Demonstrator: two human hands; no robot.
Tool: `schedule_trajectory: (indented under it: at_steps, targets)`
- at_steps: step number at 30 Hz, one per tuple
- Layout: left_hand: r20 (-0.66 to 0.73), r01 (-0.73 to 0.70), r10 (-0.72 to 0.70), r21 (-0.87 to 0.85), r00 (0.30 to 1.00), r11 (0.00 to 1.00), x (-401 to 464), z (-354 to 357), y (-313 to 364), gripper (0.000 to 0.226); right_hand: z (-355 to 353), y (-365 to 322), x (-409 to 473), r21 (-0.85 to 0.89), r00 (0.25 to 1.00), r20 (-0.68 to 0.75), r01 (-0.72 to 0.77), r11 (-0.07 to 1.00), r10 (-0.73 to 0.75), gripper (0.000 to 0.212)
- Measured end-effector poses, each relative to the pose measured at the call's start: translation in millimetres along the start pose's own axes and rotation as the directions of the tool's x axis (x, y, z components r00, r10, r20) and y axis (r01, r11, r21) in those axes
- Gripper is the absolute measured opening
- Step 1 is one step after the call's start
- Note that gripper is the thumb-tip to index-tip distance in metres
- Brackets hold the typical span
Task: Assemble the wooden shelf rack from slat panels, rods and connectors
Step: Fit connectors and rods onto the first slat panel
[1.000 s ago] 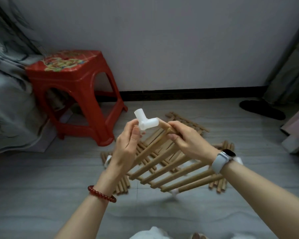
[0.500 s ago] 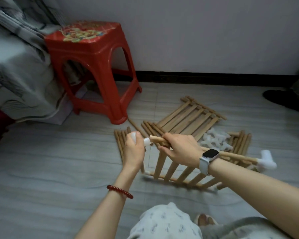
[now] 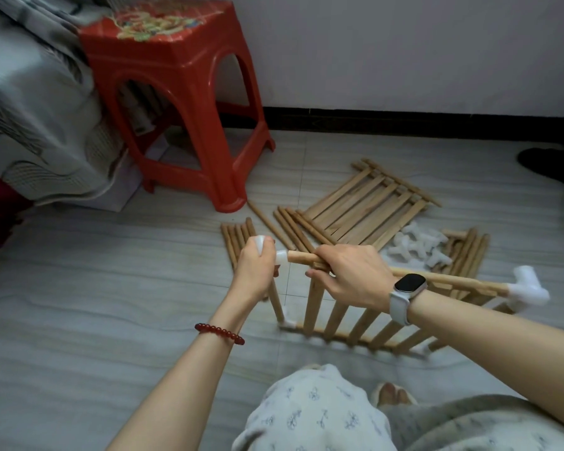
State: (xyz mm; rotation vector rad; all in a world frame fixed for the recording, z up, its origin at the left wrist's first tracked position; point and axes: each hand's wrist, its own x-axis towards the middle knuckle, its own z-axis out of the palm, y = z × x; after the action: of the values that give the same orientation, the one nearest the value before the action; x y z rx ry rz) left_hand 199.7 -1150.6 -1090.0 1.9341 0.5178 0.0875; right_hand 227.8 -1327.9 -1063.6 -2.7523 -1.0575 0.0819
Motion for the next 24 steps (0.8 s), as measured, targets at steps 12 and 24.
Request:
schedule_trajectory:
  at_steps: [12, 24]
  targets:
    - [0.174, 0.0, -0.016, 0.089, 0.985, 0.996, 9, -7, 4, 0.026, -1, 1, 0, 0.051, 0.998, 0.006, -0.064, 0.997, 0.063, 0.028]
    - [0.121, 0.032, -0.051, 0.156, 0.991, 0.987, 2, -4, 9, 0.024, 0, -3, -6, 0.05, 0.999, -0.009, -0.032, 0.998, 0.033, 0.024]
